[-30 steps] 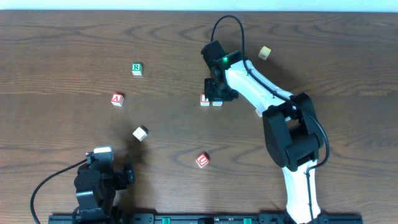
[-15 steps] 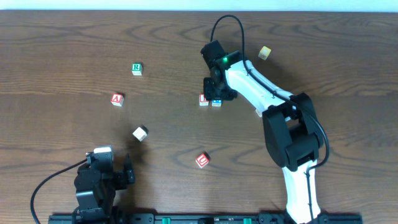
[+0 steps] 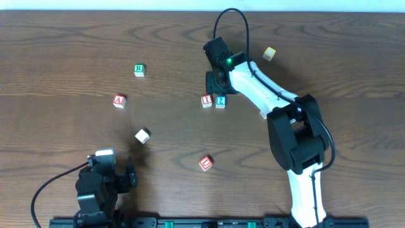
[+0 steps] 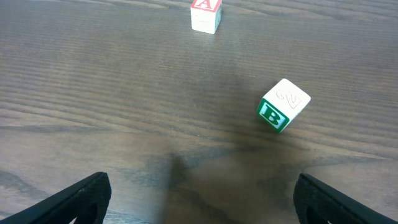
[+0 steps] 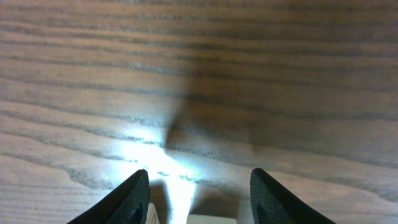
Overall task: Spell out Ai2
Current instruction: 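Place the 2 block right of the I block, then open the right gripper and retract the right arm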
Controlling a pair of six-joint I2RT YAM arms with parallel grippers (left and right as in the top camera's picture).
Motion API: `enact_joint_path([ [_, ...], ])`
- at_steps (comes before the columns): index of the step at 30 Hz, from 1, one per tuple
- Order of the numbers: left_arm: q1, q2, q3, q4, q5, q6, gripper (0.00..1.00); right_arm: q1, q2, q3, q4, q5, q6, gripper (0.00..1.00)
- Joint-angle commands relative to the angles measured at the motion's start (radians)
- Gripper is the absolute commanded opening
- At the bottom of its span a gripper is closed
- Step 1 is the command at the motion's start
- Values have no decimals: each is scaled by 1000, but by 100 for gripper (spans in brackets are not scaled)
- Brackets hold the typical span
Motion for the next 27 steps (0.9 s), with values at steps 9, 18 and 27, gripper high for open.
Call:
enact_joint_path([
  [9, 4, -6, -15, -11, -4, 12, 96, 27, 16, 71, 49, -74, -34, 1],
  [18, 4, -6, -15, -11, -4, 12, 95, 82, 16, 71, 70, -48, -80, 2],
  [27, 4, -6, -15, -11, -4, 12, 95, 84, 27, 70, -8, -26, -80, 1],
])
